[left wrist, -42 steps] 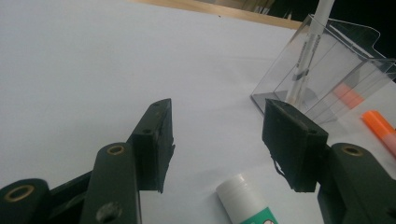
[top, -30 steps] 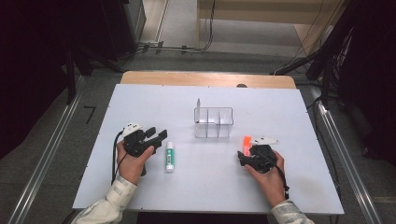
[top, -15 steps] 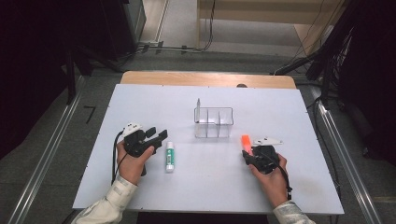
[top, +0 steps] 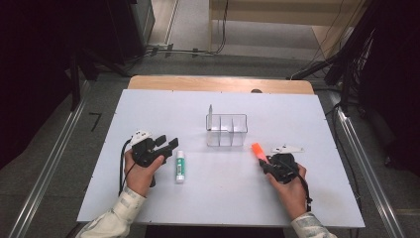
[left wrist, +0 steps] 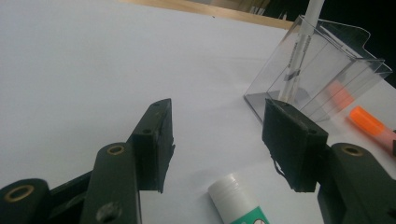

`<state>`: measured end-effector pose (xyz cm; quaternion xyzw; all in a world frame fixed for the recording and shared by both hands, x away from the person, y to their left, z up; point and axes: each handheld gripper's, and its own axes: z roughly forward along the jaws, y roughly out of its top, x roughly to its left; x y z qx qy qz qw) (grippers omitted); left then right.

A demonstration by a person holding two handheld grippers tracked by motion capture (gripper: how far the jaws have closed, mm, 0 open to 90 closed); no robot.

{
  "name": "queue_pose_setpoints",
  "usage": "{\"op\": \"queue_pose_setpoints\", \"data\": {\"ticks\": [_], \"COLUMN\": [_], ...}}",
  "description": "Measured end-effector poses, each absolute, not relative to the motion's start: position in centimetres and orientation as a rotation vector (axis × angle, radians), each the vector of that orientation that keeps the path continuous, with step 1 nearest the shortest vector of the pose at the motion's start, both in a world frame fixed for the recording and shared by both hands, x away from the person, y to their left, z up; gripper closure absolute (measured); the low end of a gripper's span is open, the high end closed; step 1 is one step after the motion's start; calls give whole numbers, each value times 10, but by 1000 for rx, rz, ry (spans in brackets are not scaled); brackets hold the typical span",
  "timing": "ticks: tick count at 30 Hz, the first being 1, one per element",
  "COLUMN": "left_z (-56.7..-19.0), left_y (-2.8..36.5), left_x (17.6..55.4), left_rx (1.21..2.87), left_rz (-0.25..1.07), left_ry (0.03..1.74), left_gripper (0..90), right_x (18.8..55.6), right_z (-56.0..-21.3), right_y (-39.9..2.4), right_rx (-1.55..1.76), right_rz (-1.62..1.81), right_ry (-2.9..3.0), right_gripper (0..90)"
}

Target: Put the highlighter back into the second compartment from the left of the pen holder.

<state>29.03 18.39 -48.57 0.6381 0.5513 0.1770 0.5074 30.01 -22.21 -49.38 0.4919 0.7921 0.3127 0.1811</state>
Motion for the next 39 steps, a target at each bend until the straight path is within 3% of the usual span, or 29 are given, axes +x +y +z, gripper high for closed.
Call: {"op": "queue_pose_setpoints", "data": {"ticks": [16, 26, 39], "left_z": [-484, -479, -477], "left_y": [177, 163, 148], "left_x": [288, 285, 285], "left_rx": [1567, 1604, 1655], "left_rz": [418, 401, 430], "left_ry": [1304, 1246, 1199], "left_gripper": [455, 575, 844], "right_x": [279, 269, 273], "right_z": [-472, -463, -458], "right_y": [-212, -192, -173], "right_rx": [1319, 1220, 1155], "right_rz": [1084, 1154, 1199], "right_ry": [2253, 2301, 2332], "right_gripper": [645, 645, 645]}}
